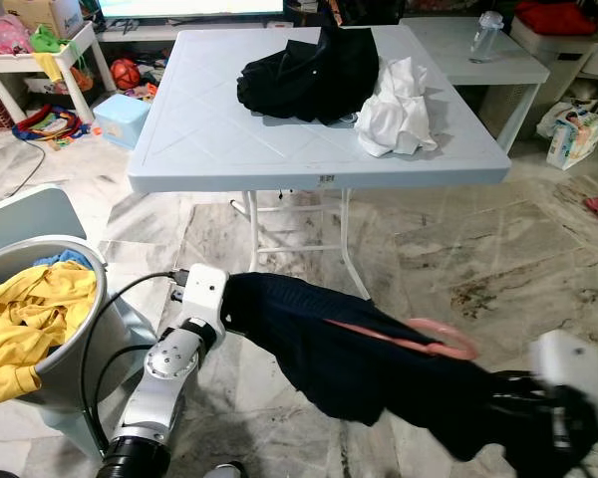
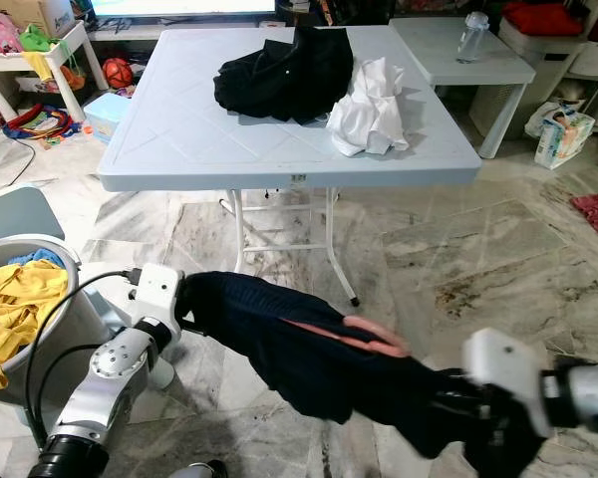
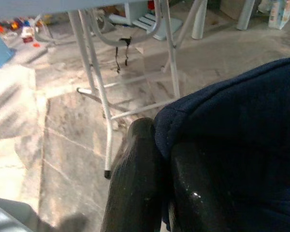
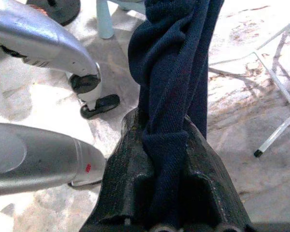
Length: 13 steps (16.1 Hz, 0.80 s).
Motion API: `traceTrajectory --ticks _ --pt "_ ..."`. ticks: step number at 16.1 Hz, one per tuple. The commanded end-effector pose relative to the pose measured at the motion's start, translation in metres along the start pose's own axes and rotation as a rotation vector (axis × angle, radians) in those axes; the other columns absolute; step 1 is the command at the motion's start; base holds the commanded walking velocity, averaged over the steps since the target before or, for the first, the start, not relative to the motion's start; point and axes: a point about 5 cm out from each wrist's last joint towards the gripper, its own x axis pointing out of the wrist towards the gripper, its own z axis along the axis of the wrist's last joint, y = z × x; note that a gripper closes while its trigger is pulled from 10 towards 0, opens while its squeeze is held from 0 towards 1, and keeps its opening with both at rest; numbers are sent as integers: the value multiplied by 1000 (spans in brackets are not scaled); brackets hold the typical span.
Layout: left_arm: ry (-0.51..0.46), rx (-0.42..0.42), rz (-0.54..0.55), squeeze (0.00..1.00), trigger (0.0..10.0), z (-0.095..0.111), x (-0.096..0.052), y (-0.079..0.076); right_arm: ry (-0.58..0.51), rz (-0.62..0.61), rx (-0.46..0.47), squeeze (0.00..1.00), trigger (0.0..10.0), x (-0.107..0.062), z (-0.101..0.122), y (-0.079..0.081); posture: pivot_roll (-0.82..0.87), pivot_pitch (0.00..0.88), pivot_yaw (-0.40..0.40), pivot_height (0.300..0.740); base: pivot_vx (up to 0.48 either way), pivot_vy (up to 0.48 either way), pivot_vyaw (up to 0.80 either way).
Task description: Hang hanger
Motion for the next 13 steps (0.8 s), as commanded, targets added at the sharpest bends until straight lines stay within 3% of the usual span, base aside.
traceTrajectory --ticks 1,2,3,4,5,7,9,12,13 --pt "37 -16 82 0 0 -5 -4 21 16 16 -35 0 10000 -14 6 -3 -109 114 -21 740 0 0 0" --pt "75 -19 40 0 0 -10 -4 14 -8 -28 -68 0 10000 -13 14 -8 -109 114 -19 740 0 0 0" --pt "83 -17 20 0 1686 -12 -4 11 -27 -74 -88 0 10000 -10 17 -13 -109 114 -19 740 0 0 0" --pt "75 -18 -3 0 2235 -11 -4 6 -37 -141 -127 0 10000 -5 19 -20 -111 116 -20 740 0 0 0" --pt "65 -16 -29 0 0 -8 -4 -1 -44 -259 -207 0 10000 5 18 -31 -107 116 -22 740 0 0 0" --pt "43 -4 -114 0 0 -3 -4 -18 -107 -343 -221 0 10000 20 24 -37 -100 117 -24 740 0 0 0" --pt "38 -5 -170 0 0 -3 -6 -30 -121 -308 -250 0 10000 30 26 -31 -98 119 -25 740 0 0 0" --pt "-34 -66 -276 0 0 11 -11 -41 -52 -253 -264 0 10000 20 15 -28 -105 121 -26 740 0 0 0" --pt "-96 -153 -209 0 0 22 -8 -32 -21 -180 -265 0 10000 14 11 -21 -108 122 -26 740 0 0 0"
